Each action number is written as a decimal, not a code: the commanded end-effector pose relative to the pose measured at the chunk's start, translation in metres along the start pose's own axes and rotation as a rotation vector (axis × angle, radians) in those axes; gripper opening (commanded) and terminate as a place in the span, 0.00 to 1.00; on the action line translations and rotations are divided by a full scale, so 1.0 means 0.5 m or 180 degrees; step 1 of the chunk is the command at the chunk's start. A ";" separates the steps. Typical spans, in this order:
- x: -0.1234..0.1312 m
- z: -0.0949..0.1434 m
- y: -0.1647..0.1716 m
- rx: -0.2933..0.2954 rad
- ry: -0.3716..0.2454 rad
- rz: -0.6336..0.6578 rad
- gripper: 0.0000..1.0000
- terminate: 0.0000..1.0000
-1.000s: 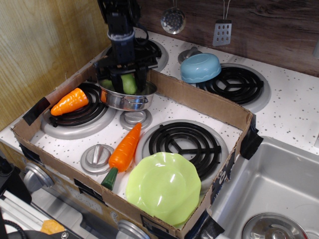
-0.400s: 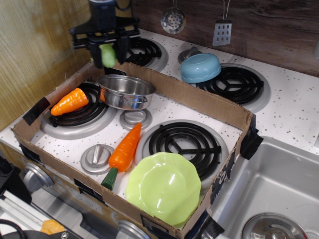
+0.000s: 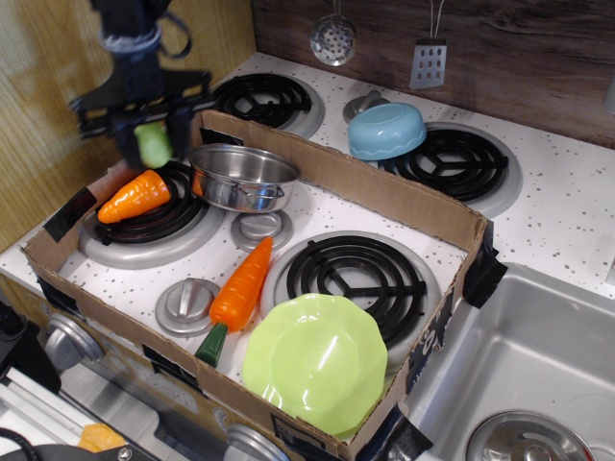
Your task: Take broccoli out of pan
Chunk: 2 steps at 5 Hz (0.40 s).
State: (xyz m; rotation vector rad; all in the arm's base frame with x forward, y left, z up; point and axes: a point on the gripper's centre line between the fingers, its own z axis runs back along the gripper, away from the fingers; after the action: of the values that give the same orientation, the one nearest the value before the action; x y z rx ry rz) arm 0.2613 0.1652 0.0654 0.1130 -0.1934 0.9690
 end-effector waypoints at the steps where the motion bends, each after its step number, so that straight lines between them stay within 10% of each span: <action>1: -0.026 0.006 0.069 -0.0026 -0.0050 0.0161 0.00 0.00; 2: -0.064 0.006 0.086 0.0014 -0.0041 0.0273 0.00 0.00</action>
State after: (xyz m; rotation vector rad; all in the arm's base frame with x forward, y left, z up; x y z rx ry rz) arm 0.2040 0.1560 0.0479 0.1095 -0.1601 1.0537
